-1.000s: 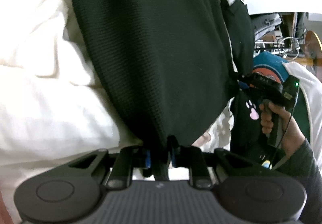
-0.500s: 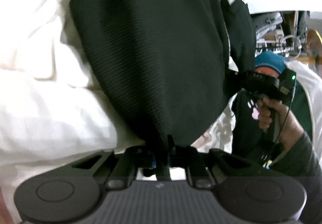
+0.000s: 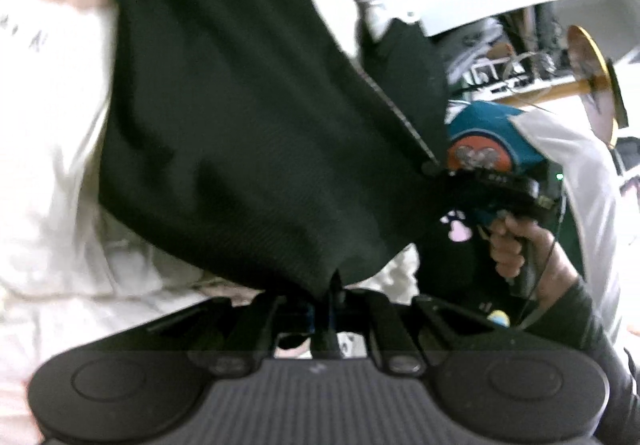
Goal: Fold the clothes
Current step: 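Carry the folded black shorts with both tools and lower them onto the sheet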
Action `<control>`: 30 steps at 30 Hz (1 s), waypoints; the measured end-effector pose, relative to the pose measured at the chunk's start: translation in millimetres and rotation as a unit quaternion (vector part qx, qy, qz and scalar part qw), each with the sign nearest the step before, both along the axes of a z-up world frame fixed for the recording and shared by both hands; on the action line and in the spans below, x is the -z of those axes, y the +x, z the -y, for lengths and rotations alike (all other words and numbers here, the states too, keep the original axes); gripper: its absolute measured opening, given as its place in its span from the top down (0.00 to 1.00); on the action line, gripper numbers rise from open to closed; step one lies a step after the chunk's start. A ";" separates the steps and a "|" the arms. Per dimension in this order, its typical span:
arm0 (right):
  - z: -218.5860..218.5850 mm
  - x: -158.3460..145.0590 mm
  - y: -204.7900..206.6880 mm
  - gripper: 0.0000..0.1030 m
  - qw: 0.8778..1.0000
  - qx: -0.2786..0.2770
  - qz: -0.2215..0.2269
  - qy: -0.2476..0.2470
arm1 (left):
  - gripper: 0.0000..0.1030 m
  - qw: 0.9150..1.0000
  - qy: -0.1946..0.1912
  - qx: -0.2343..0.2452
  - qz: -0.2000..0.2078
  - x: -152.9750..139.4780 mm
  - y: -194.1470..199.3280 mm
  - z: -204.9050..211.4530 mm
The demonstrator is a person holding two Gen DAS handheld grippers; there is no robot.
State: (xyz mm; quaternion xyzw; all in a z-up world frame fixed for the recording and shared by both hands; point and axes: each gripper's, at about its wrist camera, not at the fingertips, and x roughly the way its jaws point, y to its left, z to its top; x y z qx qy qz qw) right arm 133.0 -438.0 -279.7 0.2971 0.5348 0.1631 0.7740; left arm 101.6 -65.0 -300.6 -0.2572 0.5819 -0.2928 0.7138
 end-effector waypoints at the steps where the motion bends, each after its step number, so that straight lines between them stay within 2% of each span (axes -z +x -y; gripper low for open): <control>1: -2.7 -3.5 -0.5 0.94 1.000 0.001 0.004 0.007 | 0.95 1.000 -0.001 0.002 0.007 -8.0 1.5 -2.7; 5: -7.0 -27.5 -10.1 0.95 0.998 0.008 0.031 0.050 | 0.95 0.999 -0.006 0.003 0.048 -57.8 4.5 -31.7; 9: -10.6 -53.9 -21.5 0.95 0.993 0.014 0.061 0.097 | 0.95 0.997 0.000 0.019 0.072 -94.6 -4.8 -55.7; 12: -22.0 -71.0 -33.3 0.95 0.991 -0.002 0.073 0.113 | 0.95 0.996 -0.016 0.015 0.087 -118.8 -13.9 -80.2; 19: -43.7 -106.1 -68.1 0.95 0.982 -0.006 0.100 0.159 | 0.95 0.994 -0.038 -0.022 0.104 -153.3 -33.3 -131.4; 21: -46.3 -118.2 -80.8 0.95 0.979 -0.004 0.111 0.173 | 0.95 0.992 -0.056 -0.035 0.112 -163.2 -42.1 -143.7; 24: -49.7 -134.8 -96.9 0.95 0.974 -0.005 0.126 0.186 | 0.95 0.989 -0.076 -0.038 0.124 -178.5 -52.1 -147.0; 30: -51.8 -164.7 -129.9 0.95 0.972 -0.010 0.135 0.194 | 0.95 0.988 -0.088 -0.022 0.123 -193.2 -77.9 -147.2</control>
